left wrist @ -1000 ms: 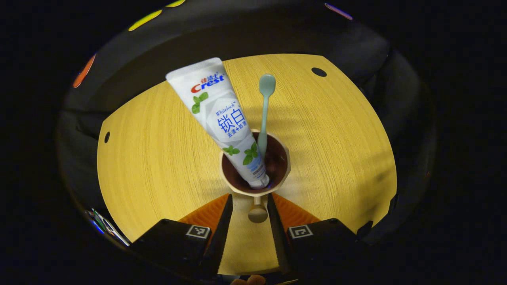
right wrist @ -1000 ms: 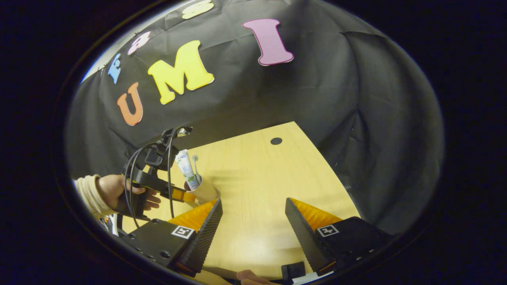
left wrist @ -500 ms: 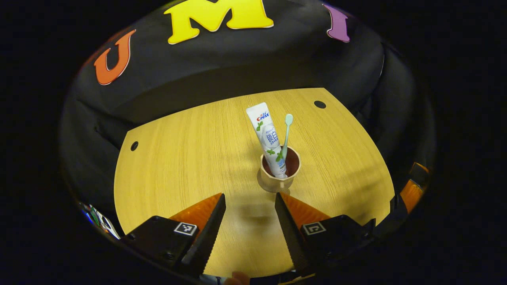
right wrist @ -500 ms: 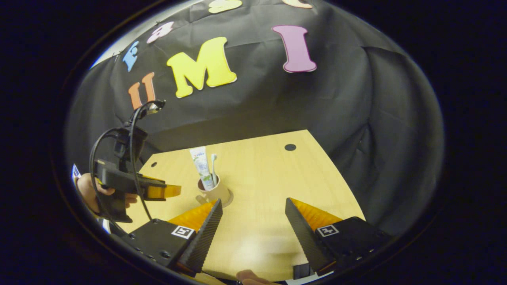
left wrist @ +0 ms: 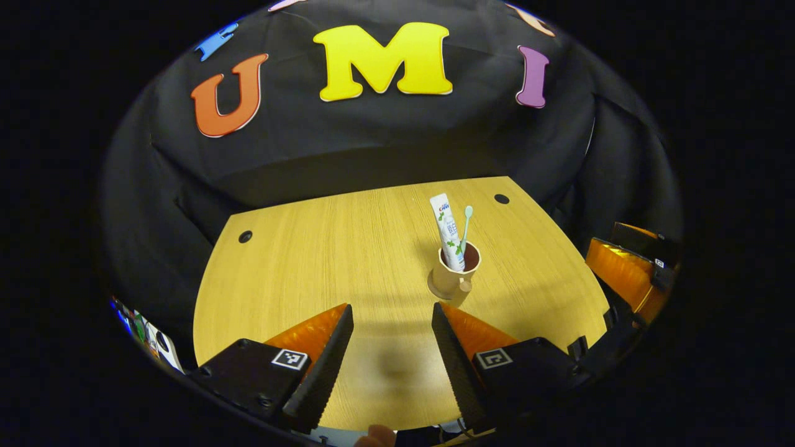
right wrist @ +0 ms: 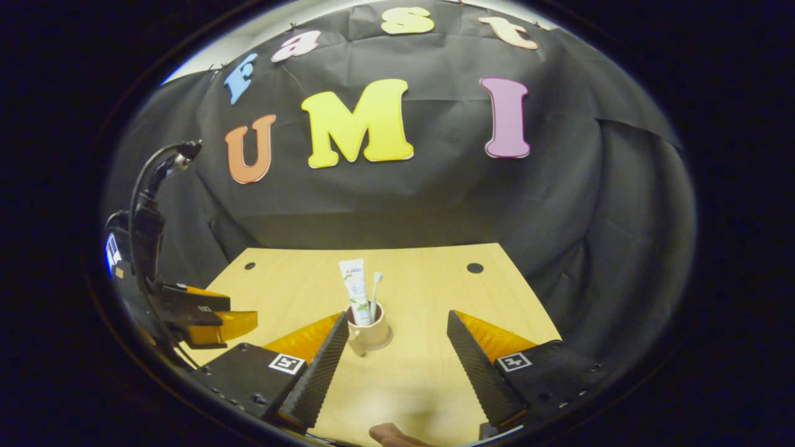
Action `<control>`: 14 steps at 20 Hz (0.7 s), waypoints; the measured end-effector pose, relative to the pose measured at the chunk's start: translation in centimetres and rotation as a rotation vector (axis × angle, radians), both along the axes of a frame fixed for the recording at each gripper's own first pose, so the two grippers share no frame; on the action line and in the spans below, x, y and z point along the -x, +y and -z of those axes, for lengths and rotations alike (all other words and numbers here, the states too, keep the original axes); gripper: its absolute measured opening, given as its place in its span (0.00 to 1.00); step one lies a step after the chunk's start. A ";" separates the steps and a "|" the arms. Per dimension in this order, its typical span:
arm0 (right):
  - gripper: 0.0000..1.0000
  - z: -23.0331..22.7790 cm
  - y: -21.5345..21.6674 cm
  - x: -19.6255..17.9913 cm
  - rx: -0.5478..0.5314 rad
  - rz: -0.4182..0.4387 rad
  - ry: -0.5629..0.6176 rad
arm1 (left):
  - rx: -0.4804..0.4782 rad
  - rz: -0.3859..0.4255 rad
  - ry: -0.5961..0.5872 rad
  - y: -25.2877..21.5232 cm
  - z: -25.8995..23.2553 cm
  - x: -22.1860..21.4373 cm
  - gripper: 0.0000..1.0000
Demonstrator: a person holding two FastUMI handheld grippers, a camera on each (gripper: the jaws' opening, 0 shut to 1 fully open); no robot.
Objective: Put the toothbrush and toothpaste on the desktop into the cup, then pick up the cup and place it on the coaster on the desktop.
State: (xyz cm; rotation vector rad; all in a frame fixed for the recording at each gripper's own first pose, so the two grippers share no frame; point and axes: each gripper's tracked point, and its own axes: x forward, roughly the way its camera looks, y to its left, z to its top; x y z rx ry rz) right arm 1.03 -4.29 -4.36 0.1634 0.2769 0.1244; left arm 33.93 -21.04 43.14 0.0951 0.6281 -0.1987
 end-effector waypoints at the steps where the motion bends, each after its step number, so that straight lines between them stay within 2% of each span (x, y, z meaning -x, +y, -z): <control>1: 0.95 -0.4 0.9 0.4 0.008 -0.006 -0.009 | -0.003 -0.009 -0.032 0.9 -0.8 0.4 0.83; 4: 0.99 -1.4 3.7 1.6 0.036 -0.014 -0.047 | 0.018 -0.055 -0.121 3.7 -2.8 2.1 0.83; 6: 0.93 -2.0 5.2 2.5 0.053 -0.002 -0.083 | 0.022 -0.105 -0.188 6.2 -3.8 3.6 0.83; 7: 0.96 -2.1 5.8 2.8 0.059 0.004 -0.091 | 0.040 -0.113 -0.218 6.8 -4.1 4.5 0.83; 9: 0.96 -1.8 7.1 3.6 0.079 0.009 -0.094 | 0.085 -0.104 -0.257 7.2 -4.4 5.7 0.82; 14: 0.96 -1.0 10.4 5.4 0.136 0.002 -0.092 | 0.101 -0.119 -0.359 10.8 -6.0 6.3 0.83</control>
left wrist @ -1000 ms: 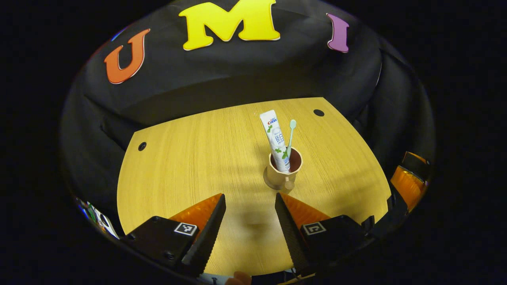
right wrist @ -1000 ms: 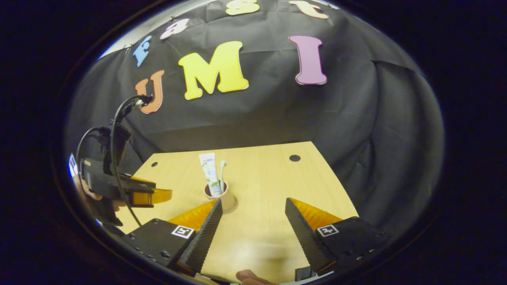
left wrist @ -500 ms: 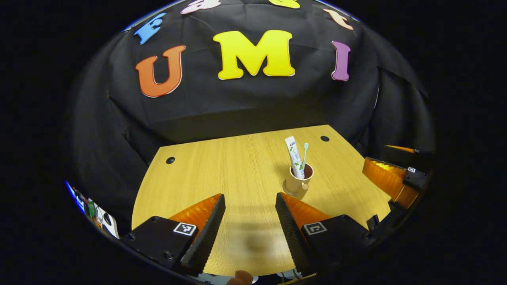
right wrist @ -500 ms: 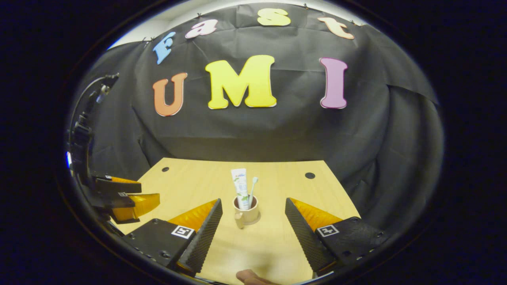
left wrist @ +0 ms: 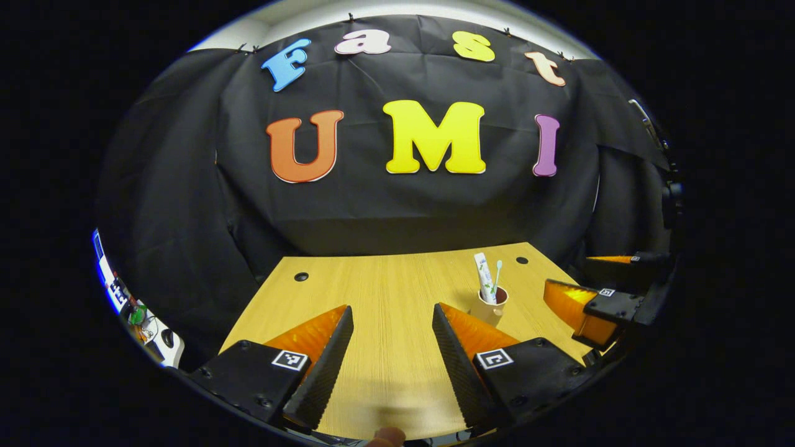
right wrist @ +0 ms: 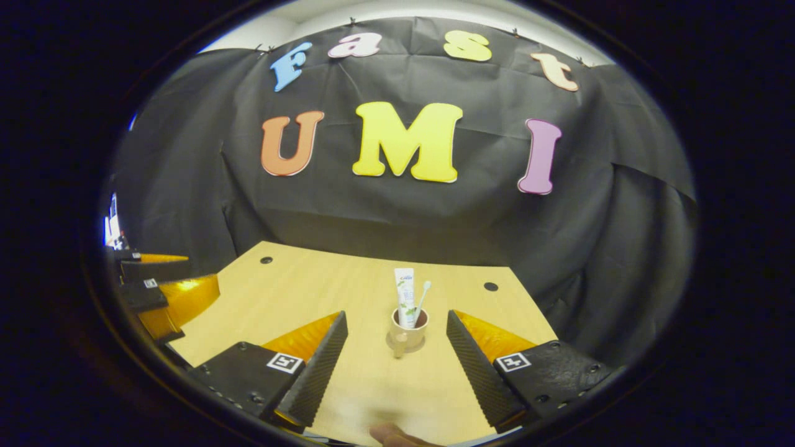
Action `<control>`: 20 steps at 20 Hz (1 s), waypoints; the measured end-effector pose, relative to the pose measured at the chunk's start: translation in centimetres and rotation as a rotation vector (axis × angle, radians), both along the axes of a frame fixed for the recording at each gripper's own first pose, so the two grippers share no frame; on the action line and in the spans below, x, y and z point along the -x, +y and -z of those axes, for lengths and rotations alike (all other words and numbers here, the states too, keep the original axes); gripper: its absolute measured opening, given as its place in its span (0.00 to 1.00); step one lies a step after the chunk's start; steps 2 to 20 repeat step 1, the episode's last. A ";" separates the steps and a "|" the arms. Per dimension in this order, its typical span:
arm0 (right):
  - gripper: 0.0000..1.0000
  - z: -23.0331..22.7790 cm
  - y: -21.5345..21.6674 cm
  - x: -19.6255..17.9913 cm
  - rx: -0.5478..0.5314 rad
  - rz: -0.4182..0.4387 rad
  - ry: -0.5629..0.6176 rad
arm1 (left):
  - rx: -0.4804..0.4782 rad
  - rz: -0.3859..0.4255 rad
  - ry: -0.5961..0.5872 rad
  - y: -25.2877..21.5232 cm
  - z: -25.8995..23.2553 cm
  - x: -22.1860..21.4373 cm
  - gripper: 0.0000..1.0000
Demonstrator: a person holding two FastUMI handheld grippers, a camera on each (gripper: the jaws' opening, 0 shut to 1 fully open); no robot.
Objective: Put the toothbrush and toothpaste on the desktop into the cup, then pick up the cup and place it on the coaster on the desktop.
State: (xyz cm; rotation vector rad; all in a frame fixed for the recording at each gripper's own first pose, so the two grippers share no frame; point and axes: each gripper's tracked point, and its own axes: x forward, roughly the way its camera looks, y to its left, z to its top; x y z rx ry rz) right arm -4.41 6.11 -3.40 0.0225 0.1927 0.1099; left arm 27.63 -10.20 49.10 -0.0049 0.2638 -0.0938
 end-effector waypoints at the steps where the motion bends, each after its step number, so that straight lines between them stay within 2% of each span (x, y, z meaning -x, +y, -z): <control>1: 0.96 0.4 0.6 0.3 0.008 0.000 0.010 | 0.012 0.003 -0.007 0.5 0.0 0.0 0.83; 20: 0.96 0.4 0.6 0.3 0.008 0.000 0.010 | 0.012 0.003 -0.007 0.5 0.0 0.0 0.83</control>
